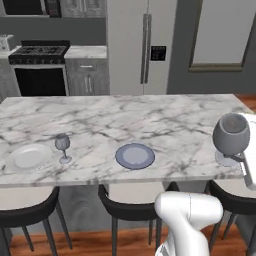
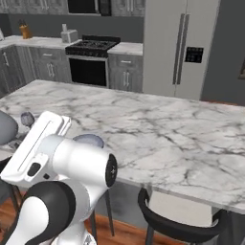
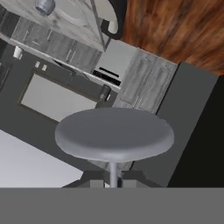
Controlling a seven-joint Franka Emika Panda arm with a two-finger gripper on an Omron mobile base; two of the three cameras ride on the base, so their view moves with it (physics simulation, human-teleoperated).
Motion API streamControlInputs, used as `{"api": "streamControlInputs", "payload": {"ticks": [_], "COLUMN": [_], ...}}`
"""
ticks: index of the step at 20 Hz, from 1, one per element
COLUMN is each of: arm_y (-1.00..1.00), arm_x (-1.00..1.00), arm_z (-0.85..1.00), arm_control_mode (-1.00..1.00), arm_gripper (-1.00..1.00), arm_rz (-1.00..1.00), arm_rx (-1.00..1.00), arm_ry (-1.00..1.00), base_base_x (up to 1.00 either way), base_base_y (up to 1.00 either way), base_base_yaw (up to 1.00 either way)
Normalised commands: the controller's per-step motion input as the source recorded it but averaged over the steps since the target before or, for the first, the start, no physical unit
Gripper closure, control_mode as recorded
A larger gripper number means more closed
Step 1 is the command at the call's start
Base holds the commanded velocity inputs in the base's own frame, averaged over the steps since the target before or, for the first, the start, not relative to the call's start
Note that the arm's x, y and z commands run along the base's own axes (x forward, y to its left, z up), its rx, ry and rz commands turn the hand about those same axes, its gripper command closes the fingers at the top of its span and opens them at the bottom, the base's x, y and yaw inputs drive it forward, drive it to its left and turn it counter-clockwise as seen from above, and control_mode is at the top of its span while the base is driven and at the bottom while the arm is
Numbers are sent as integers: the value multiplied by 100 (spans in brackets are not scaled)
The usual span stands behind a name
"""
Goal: Retrieve the wine glasses from the counter and place one next to each plate.
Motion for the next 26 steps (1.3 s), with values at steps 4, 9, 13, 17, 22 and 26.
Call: {"api": "streamControlInputs", "payload": {"ticks": [4,9,13,17,22,26], "arm_y": [0,-5,-26,-30,-33,-23], "arm_x": [0,11,22,34,50,72], "arm_z": [0,-3,-8,-26,-34,-51], "arm_control_mode": [100,-100,-100,-100,-100,-100], "arm_gripper": [100,100,100,100,100,100], "arm_rz": [0,1,0,0,0,0], "arm_rx": [0,0,0,0,0,-1], "arm_ry": [0,0,0,11,19,28], "base_base_x": [35,51,0,0,0,0], "base_base_y": [-47,-21,0,0,0,0], "base_base_yaw": [47,15,0,0,0,0]}}
